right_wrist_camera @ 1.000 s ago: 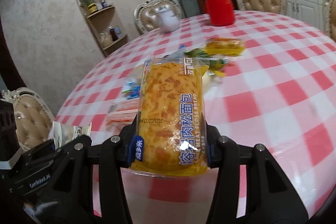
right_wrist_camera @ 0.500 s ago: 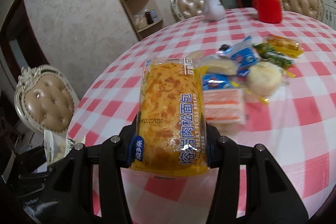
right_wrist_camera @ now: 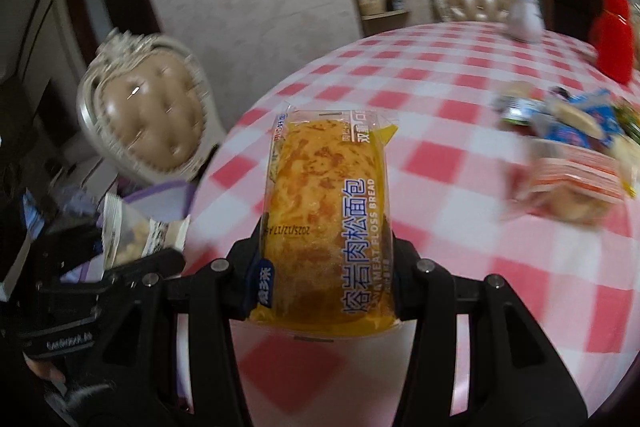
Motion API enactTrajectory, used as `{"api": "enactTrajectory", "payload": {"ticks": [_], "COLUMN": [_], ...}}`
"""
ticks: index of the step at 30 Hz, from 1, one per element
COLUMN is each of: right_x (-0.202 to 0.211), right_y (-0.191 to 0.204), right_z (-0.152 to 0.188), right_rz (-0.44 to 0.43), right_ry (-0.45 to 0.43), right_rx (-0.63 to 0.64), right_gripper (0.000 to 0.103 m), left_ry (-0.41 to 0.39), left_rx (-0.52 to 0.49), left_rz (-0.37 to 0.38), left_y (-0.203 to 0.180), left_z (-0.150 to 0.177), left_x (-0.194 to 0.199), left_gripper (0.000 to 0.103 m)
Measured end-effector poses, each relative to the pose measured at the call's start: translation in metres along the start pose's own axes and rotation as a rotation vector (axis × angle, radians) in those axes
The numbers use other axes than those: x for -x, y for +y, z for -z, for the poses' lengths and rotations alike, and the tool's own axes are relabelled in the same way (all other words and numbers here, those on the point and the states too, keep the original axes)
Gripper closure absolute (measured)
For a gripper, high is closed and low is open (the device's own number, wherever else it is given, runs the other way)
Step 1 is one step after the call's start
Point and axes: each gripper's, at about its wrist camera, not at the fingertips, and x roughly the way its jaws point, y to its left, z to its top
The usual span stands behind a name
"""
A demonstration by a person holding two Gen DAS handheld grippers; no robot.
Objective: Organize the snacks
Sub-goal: 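Carry both packs to the white box and open both tools to drop them, then move both tools back over the snack pile on the table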
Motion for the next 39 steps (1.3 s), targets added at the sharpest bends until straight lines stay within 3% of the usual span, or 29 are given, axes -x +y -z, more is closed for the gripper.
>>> {"api": "enactTrajectory", "payload": {"ticks": [11,19,23,30,32,34,37,39], "right_x": [-0.02,-0.028,-0.038,-0.043,-0.036,-0.03,-0.013,-0.001], "right_y": [0.104,0.175,0.192,0.202,0.197,0.193,0.167,0.142], "right_z": [0.034,0.063,0.079,0.093,0.091,0.086,0.074,0.062], "right_rz": [-0.09,-0.076,-0.111,-0.193,-0.237,-0.237,-0.176,-0.15], "right_ry": [0.058,0.126,0.177,0.242,0.223,0.189,0.135,0.107], "right_rx": [0.102,0.323,0.366,0.376,0.352,0.339,0.323,0.272], "right_gripper": [0.051,0.051,0.05,0.049,0.043,0.034,0.034,0.034], "left_ry": [0.01,0.032,0.037,0.042,0.044,0.039,0.007,-0.028], "left_rx": [0.116,0.187,0.224,0.231,0.242,0.262,0.278,0.269], "left_rz": [-0.126,-0.239,-0.278,-0.317,-0.34,-0.369,-0.385,-0.352], "left_y": [0.093,0.154,0.176,0.181,0.183,0.184,0.178,0.165], "left_z": [0.029,0.046,0.052,0.052,0.05,0.048,0.038,0.024], "left_x": [0.024,0.032,0.034,0.033,0.032,0.033,0.04,0.043], "left_gripper": [0.056,0.056,0.056,0.054,0.047,0.024,0.021,0.019]}}
